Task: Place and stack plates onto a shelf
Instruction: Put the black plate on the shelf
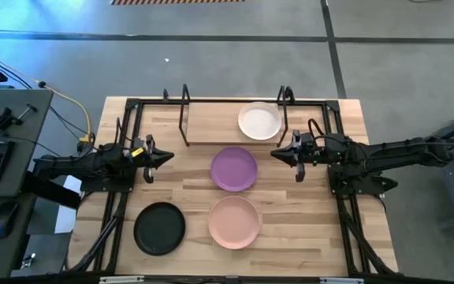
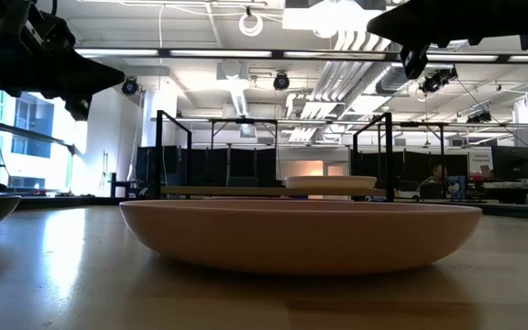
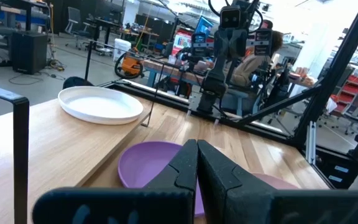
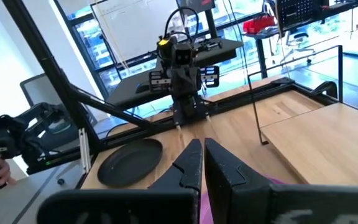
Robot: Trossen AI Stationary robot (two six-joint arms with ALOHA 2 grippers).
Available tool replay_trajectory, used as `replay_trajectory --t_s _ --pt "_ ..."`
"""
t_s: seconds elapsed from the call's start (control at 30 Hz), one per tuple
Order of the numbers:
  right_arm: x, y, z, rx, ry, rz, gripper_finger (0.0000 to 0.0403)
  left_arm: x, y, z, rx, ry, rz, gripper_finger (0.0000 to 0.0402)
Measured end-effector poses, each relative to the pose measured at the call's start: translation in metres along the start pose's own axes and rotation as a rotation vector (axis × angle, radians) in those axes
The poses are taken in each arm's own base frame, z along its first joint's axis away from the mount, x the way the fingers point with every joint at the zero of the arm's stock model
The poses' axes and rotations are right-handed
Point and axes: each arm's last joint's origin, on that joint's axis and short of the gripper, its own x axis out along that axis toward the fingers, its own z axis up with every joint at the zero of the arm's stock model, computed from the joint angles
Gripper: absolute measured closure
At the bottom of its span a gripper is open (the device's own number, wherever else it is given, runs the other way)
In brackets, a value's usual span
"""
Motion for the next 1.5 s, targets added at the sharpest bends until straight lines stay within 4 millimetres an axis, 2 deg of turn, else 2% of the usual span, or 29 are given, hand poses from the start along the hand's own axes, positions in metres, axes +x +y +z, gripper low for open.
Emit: replay_trajectory --t_s 0.2,0.33,0.43,0.57,0.7,0.87,1.0,1.17,1.3,1.4,1.5 --pt "0.000 0.001 0.004 0.026 -0.039 0.006 0.0403 0.000 0.000 0.004 -0.041 -0.047 0.017 0.0401" --pt "0.000 0.000 0.006 0.034 -0.075 -0.033 0.0403 -0.002 -0.004 0.027 -0.246 -0.284 -0.005 0.0401" --pt "0.000 0.001 0.009 0.036 -0.112 -0.045 0.0403 -0.004 -0.009 0.047 -0.245 -0.332 -0.025 0.0396" --pt "-0.001 0.001 0.011 0.035 -0.128 -0.046 0.0403 -0.001 -0.020 0.083 -0.169 -0.291 -0.019 0.0368" --pt "-0.001 0.001 0.011 0.036 -0.127 -0.046 0.0403 0.006 -0.033 0.126 -0.059 -0.202 -0.001 0.0323" --pt "-0.001 0.001 0.010 0.031 -0.126 -0.048 0.0403 0.017 -0.049 0.176 -0.011 -0.080 -0.023 0.0263" --pt "-0.001 0.000 0.010 0.029 -0.125 -0.049 0.0403 0.029 -0.062 0.201 0.058 0.069 -0.114 0.0235" --pt "-0.001 0.000 0.010 0.029 -0.125 -0.049 0.0403 0.051 -0.070 0.204 0.112 0.195 -0.248 0.0228" --pt "-0.001 0.000 0.010 0.029 -0.125 -0.049 0.0403 0.064 -0.072 0.199 -0.039 0.251 -0.251 0.0229" --pt "-0.001 0.000 0.010 0.029 -0.125 -0.049 0.0403 0.068 -0.068 0.182 -0.147 0.423 -0.180 0.0231" --pt "-0.001 0.000 0.010 0.029 -0.124 -0.049 0.0403 0.061 -0.061 0.157 -0.185 0.697 -0.068 0.0233"
